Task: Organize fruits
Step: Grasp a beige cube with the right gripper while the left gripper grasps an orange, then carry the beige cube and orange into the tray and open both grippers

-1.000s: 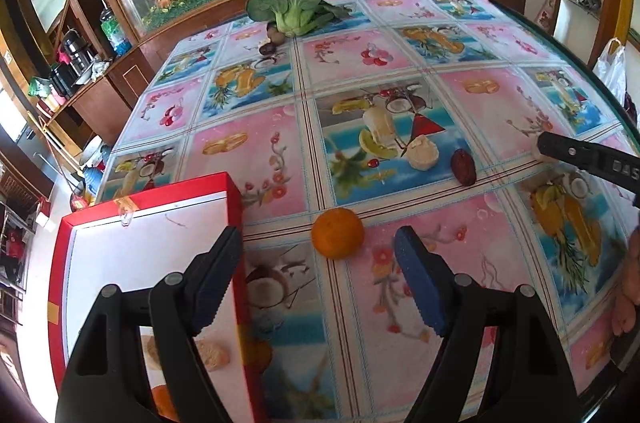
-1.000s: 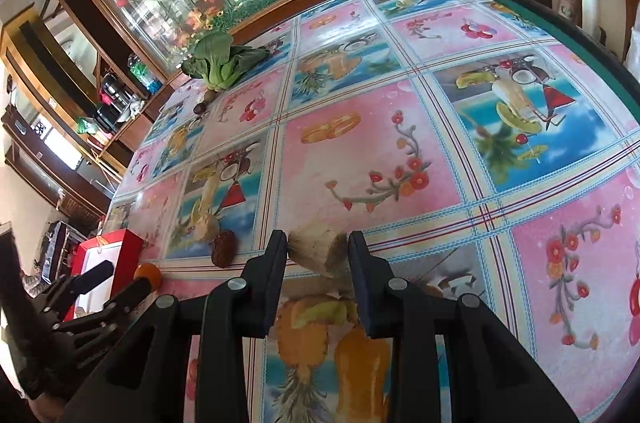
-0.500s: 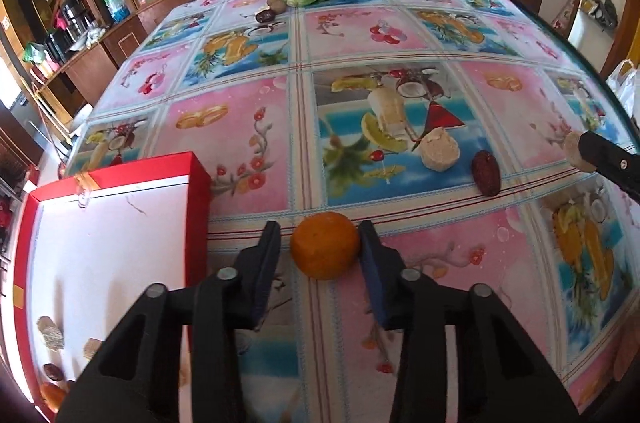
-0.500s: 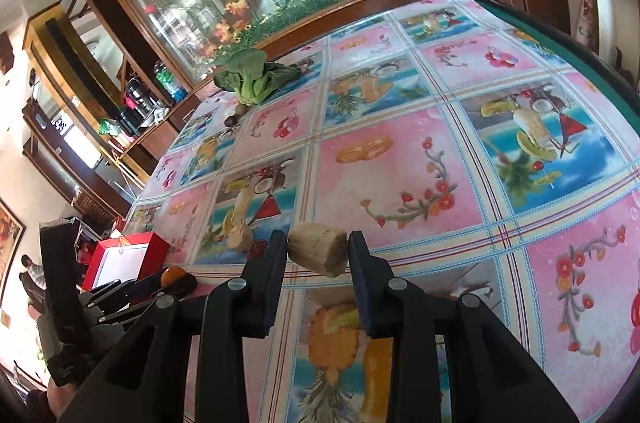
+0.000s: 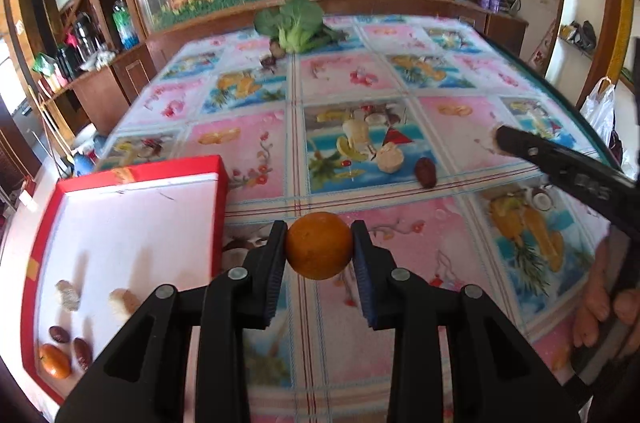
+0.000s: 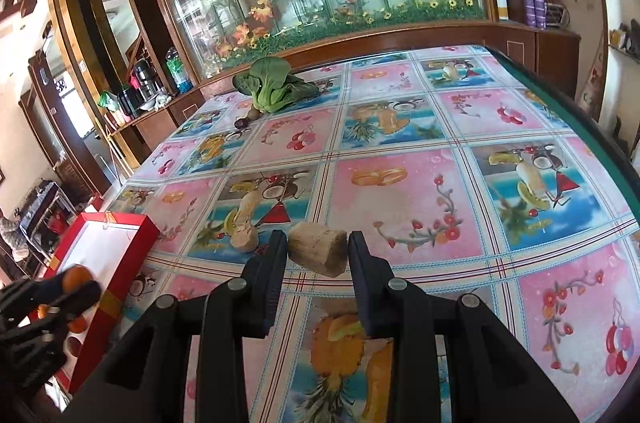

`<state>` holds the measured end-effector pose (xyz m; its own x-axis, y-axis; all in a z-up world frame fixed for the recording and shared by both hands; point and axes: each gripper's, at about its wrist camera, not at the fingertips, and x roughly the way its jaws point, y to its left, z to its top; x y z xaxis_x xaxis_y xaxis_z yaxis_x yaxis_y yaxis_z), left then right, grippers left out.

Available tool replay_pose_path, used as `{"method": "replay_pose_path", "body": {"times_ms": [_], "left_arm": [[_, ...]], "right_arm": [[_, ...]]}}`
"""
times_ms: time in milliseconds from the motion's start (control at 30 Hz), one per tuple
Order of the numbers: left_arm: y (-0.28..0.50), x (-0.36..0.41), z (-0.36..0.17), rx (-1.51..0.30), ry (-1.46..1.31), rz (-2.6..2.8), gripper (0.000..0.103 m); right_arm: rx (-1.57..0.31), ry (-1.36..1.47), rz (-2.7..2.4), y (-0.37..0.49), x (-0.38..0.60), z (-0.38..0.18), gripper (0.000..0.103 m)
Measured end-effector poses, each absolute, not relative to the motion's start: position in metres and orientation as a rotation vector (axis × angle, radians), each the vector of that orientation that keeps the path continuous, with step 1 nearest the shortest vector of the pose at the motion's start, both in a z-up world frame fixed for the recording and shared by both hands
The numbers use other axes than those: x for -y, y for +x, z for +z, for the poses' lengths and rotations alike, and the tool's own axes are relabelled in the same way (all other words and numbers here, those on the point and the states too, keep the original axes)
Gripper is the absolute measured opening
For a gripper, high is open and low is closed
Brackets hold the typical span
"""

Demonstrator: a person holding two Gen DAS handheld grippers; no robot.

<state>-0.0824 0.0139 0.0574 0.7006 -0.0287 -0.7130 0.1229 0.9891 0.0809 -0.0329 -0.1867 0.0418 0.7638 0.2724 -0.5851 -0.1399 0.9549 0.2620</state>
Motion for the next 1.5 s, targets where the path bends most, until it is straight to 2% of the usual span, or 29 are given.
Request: {"method": "replay_pose_path", "body": {"times_ms": [333,600,833,1133,1500], "left_arm": [[-0.142,-0.043,0.093,-0.605,0.139,0.06,0.034],[-0.167,-0.083,0.105,-0.544,0.095,0.121,0.034],[-0.182,-0.123,0.104,-0.522,0.044,0.17,0.034],[-0.186,-0.164,0.091,-0.54,-0.006,0.235,0.034],[-0.181,-0.203,0.068,-0.601,-0.015,0.316,0.034]], "right_arm": [[-0.602,0.166,0.169,-0.04,0.186,0.047,0.031],[-0.591,0.131,0.104,-0.04,0.182,0.046,0.031],[-0.58,0.189,0.134,-0.05,0.166,0.048,0.031],[-0.579,0.239,0.324,-0.06,0.095,0.05,0.03],[-0.666,0.257,0.565,-0.06,0.005,0.048,0.03]]}}
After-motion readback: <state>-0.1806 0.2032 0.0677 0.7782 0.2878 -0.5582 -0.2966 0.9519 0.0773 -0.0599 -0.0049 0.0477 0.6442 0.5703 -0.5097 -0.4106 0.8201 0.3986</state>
